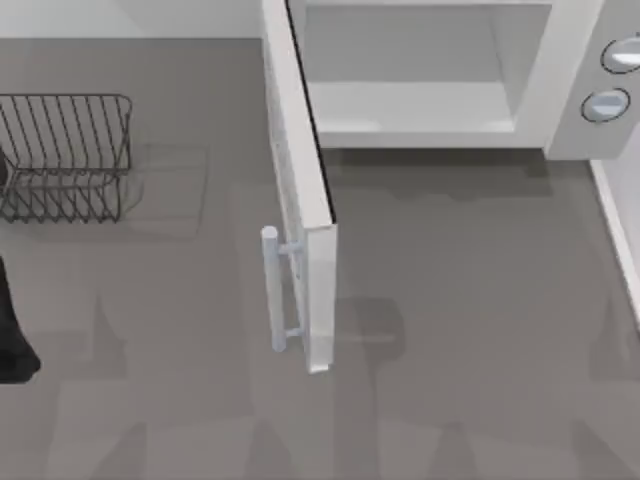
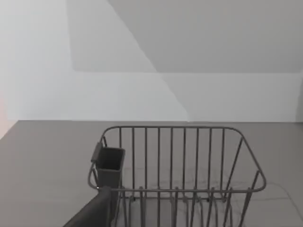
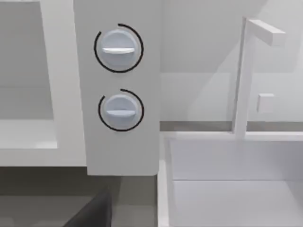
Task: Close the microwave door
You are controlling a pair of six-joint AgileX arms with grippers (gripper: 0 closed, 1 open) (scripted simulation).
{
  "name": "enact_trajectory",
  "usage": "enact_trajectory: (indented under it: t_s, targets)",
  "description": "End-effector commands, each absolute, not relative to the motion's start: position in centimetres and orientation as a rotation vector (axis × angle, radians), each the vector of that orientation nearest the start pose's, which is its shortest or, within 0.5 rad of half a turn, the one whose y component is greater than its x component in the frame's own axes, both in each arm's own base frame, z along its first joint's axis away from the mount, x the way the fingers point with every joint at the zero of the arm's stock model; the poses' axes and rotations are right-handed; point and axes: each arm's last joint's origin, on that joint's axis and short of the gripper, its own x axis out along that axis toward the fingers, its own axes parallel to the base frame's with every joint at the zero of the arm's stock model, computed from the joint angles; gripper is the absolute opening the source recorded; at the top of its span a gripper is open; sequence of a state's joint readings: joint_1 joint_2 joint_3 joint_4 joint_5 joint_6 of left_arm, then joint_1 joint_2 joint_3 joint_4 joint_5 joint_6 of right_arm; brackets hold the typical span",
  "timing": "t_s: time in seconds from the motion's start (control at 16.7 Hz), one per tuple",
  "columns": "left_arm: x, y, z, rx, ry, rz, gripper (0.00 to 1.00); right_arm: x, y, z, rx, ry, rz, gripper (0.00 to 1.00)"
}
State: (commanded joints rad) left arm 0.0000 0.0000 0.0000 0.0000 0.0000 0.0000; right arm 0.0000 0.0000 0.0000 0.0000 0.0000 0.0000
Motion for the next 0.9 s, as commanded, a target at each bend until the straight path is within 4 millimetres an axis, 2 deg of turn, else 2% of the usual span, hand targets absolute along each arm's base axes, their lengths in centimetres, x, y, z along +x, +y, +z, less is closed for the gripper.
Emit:
enact_trajectory:
  t_s: [0.18, 0.42, 0.66, 0.9]
  targets:
    - [10.6, -0.2, 16.1, 0.005, 0.008, -0.006, 1.0, 10.6, -0.1, 16.0, 0.0, 0.0, 0.0, 1.0]
    - [10.9, -0.7, 17.8, 0.067, 0.124, -0.085, 1.0, 10.6, -0.1, 16.0, 0.0, 0.0, 0.0, 1.0]
    - [12.2, -1.8, 20.7, 0.184, 0.361, -0.236, 1.0, 10.6, -0.1, 16.0, 0.0, 0.0, 0.0, 1.0]
    - [15.2, -3.6, 23.6, 0.326, 0.672, -0.451, 1.0, 10.6, -0.1, 16.0, 0.0, 0.0, 0.0, 1.0]
